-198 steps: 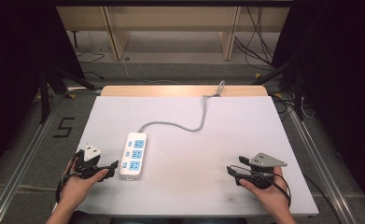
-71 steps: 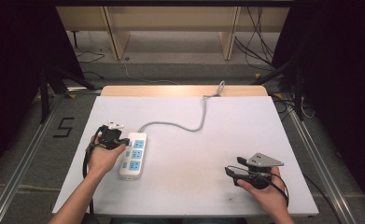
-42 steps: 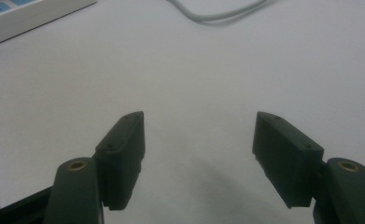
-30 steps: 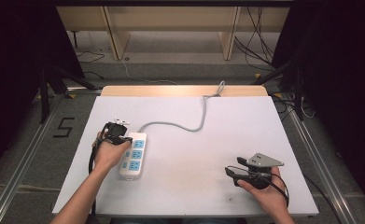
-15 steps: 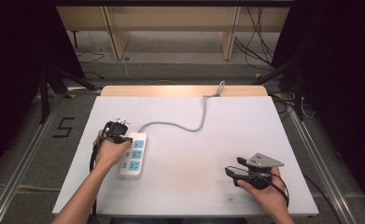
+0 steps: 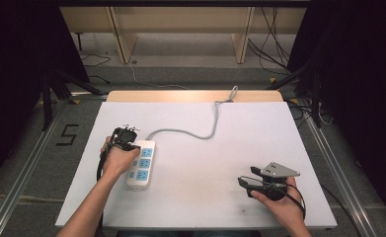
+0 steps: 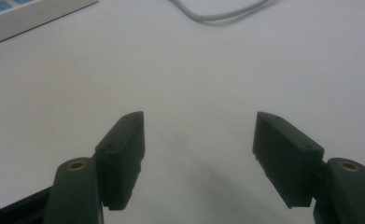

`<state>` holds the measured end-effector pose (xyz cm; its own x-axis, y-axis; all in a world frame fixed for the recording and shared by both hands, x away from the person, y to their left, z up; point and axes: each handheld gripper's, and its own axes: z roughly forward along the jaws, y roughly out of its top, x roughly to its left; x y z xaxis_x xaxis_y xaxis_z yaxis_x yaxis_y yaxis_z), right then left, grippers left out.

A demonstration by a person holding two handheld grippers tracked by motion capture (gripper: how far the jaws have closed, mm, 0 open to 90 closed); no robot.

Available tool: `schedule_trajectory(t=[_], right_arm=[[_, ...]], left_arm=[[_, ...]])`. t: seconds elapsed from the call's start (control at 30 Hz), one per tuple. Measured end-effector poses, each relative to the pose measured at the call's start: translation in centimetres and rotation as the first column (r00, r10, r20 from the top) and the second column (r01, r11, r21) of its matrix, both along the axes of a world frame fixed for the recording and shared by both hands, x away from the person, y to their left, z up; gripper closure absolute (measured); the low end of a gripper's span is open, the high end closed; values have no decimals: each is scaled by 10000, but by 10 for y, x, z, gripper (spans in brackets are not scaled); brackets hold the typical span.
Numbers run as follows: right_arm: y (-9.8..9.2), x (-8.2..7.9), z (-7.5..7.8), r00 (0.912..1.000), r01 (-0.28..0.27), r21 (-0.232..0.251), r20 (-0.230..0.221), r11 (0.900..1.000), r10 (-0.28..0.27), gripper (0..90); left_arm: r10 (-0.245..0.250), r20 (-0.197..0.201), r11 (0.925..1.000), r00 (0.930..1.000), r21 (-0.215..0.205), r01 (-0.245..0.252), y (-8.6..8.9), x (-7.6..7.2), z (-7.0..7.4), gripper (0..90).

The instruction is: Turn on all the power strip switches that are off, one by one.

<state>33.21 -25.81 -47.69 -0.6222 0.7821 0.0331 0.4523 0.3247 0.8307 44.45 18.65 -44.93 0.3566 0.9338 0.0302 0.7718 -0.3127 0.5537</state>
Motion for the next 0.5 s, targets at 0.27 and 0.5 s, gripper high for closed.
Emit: schedule_trajectory(t=[0.27,0.5], right_arm=[[-1,0,0,10000,-5,-6,-15,10000,5,352],[-1,1,0,10000,6,-3,-19,10000,-6,352]], left_arm=[[21,104,9982,9999,-597,-15,6,0,0,899],[87,119,9975,9999,-699,-78,9,-3,2,899]])
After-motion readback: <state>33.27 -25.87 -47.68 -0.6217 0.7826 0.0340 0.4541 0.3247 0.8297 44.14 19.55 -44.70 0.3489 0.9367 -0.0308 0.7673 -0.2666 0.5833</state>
